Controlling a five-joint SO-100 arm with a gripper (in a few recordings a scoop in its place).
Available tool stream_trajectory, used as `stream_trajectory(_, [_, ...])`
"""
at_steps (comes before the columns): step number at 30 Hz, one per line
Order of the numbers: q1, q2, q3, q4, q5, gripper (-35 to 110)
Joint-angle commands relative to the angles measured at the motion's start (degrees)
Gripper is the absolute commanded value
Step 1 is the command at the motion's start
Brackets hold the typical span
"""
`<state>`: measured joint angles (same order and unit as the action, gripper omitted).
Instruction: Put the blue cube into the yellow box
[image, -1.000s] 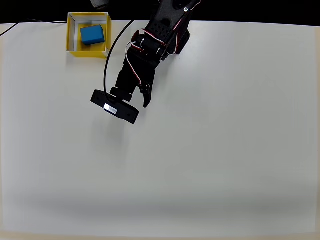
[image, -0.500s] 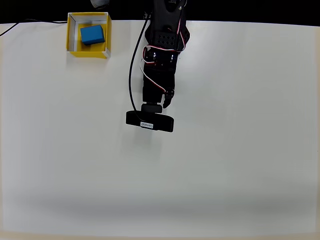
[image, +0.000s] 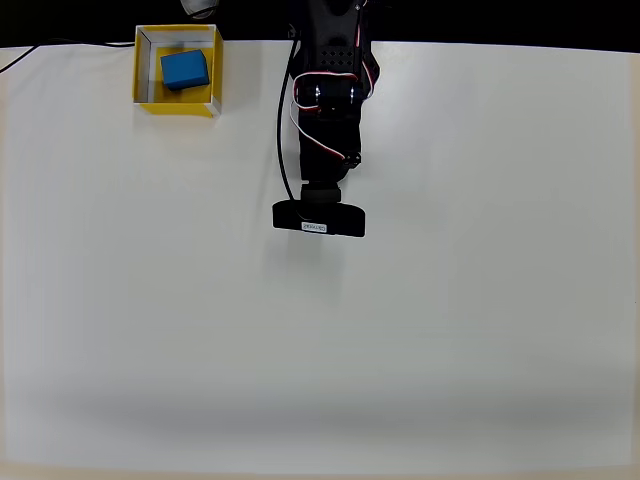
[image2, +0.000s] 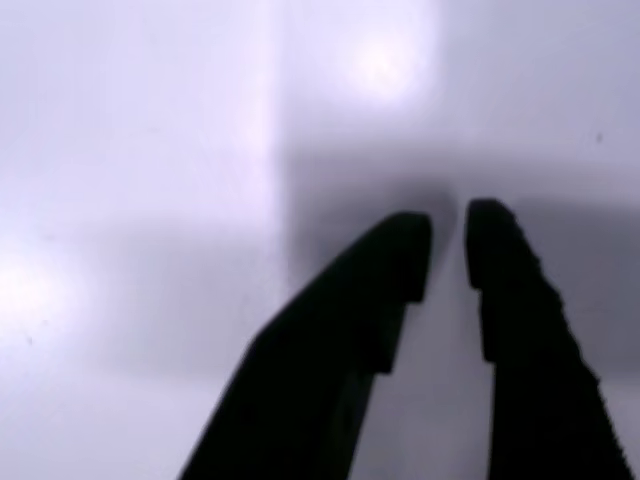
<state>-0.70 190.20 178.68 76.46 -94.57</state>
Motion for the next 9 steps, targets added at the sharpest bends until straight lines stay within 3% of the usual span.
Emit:
stream_trajectory(1, [-0.44,1.14,1.41,1.49,0.26,0])
stream_trajectory(9, [1.76,1.05,1.49,1.41,0.88,0])
